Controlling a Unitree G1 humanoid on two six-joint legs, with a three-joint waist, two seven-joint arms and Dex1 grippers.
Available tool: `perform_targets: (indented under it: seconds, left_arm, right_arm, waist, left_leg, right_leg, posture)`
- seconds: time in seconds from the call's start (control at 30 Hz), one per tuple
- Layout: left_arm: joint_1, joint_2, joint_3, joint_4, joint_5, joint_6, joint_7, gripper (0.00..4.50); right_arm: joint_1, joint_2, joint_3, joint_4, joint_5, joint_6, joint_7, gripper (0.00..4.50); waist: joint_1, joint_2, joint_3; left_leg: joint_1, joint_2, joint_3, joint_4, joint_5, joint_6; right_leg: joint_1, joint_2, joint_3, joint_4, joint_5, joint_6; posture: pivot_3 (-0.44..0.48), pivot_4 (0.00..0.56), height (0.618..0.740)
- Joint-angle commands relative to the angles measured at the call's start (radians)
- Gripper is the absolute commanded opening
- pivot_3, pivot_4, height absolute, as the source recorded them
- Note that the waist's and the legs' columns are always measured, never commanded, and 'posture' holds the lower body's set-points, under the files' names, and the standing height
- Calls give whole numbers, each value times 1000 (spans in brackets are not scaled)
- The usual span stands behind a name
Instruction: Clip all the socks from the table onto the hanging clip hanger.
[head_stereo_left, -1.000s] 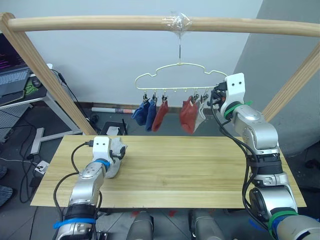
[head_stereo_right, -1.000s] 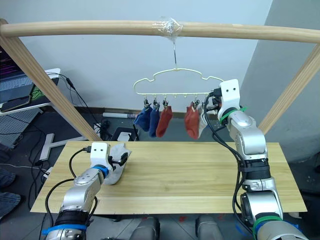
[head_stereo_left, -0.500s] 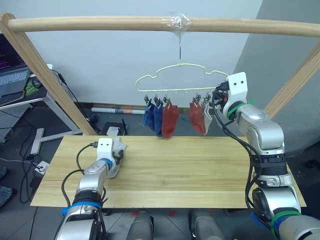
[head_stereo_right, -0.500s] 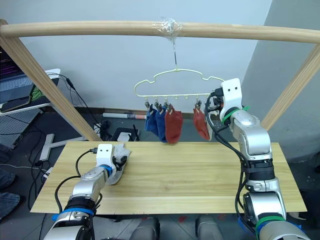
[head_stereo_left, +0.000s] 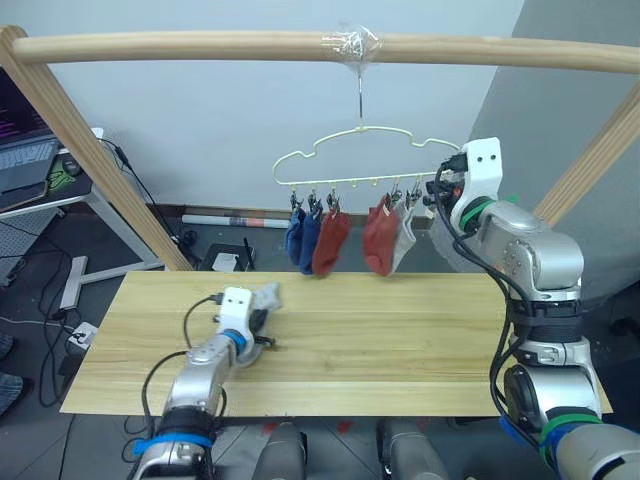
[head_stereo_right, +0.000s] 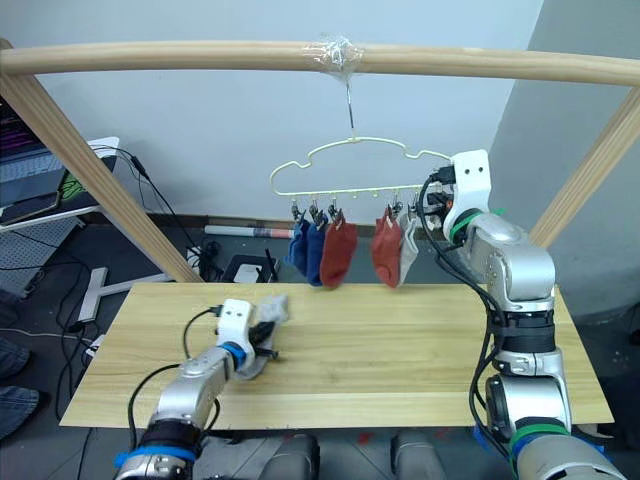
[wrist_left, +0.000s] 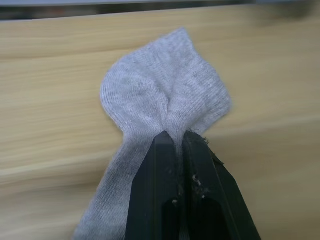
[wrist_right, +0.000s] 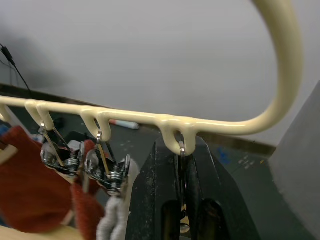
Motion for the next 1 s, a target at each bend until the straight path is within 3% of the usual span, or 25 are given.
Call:
perform_targets:
  seconds: [0.03,0.1,0.33,1.0]
  left_arm:
    - [-1,-71,-145,-272,-34,3,-104,54]
    - [-14,-132,-211,-379,-75,30,-145,54]
    - [-115,-300,-225,-445,-174,82,-128,54]
    - [-245,-419,-163,-233,-196,-22,-66,54]
  right_arm:
    - [-68,24,-132,-15,70,175,-67,0]
    - [-101,28,-167,-25,96,266,-79,0]
    - [-186,79,-284,-52,118,491,-152,0]
    - [-226,100,-331,-103,81,614,-182,0]
  waist:
    - [1,0,4]
    - [7,0,5]
    - [-11,0,6]
    - [-15,1,8]
  left_leg:
    - [0,0,0,0,0,0]
    - [-1,0,0,1,0,0]
    - [-1,0,0,0,0,1]
    - [-3,-1,0,1,0,1]
  right_leg:
    - [0,0,0,0,0,0]
    - [0,-1,0,0,0,0]
    - [-1,0,0,0,-1,-2]
    - [-1,0,-1,-2,-2,-1]
  posture:
    - [39,195,740]
    - [39,195,740]
    - [-13,196,740]
    - [-62,199,740]
